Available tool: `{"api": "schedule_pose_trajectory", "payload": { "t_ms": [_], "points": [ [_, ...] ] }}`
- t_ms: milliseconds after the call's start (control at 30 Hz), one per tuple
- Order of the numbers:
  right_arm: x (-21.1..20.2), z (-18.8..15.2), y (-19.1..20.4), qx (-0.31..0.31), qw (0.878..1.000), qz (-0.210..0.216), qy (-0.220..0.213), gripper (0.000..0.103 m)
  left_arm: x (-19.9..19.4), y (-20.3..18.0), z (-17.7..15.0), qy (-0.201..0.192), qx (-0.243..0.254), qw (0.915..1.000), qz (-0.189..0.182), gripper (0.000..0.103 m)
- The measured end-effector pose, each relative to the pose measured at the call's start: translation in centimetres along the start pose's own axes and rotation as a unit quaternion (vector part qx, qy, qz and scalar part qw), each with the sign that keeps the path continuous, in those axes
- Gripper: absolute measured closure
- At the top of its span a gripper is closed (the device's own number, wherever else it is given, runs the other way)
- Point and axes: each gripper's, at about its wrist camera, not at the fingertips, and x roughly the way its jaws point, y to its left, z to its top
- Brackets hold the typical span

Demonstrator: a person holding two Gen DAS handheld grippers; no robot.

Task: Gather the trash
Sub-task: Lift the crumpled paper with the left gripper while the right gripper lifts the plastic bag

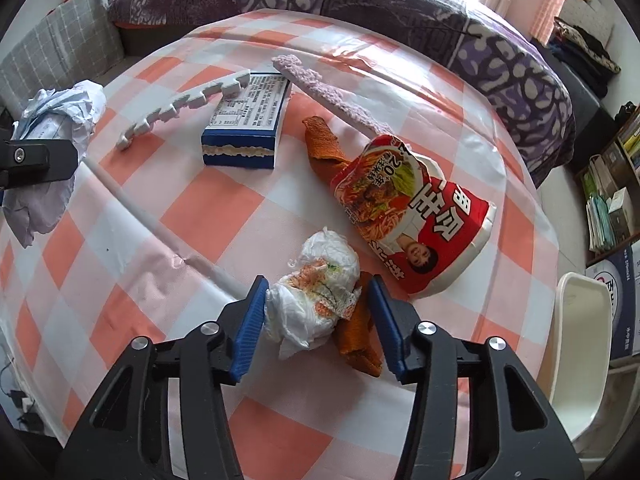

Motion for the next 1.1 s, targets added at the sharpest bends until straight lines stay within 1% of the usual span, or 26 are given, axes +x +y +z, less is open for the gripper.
{"api": "schedule_pose_trajectory", "payload": {
  "t_ms": [100, 200, 267, 333, 433, 567, 800, 967, 1100],
  "points": [
    [-0.5, 0.6, -0.5, 0.019, 0.999, 0.045, -0.001, 0.066, -0.3, 0.4, 0.1, -0.007, -0.004, 1.0000, 0.004, 0.058],
    [-1.4, 1.1, -1.3, 0.044, 0.997, 0.067, -0.015, 0.066, -0.8, 0.7, 0.2, -0.018, -0.008, 0.9998, 0.001, 0.058],
    [-2.0, 1.6, -2.2, 0.067, 0.993, 0.092, -0.026, 0.066, -1.2, 0.7, 0.3, -0.028, -0.008, 0.9996, 0.000, 0.058],
    [-2.7, 2.0, -3.0, 0.088, 0.989, 0.108, -0.040, 0.066, -1.7, 0.5, 0.3, -0.043, -0.003, 0.9991, 0.004, 0.058],
    [-3.8, 2.3, -4.0, 0.110, 0.985, 0.116, -0.066, 0.066, -2.5, -0.2, 0.2, -0.070, 0.008, 0.9974, 0.015, 0.058],
    [-5.2, 2.6, -5.1, 0.124, 0.981, 0.112, -0.102, 0.066, -3.7, -1.2, -0.1, -0.111, 0.026, 0.9930, 0.030, 0.058],
    [-7.4, 2.7, -6.6, 0.131, 0.976, 0.072, -0.156, 0.066, -5.5, -2.8, -0.6, -0.174, 0.038, 0.9827, 0.052, 0.057],
    [-7.9, 2.6, -7.6, 0.141, 0.974, 0.058, -0.165, 0.066, -6.4, -4.0, -1.0, -0.207, 0.047, 0.9756, 0.057, 0.057],
    [-8.2, 2.4, -8.7, 0.158, 0.972, 0.051, -0.167, 0.066, -7.2, -4.6, -1.2, -0.223, 0.043, 0.9728, 0.045, 0.058]
  ]
}}
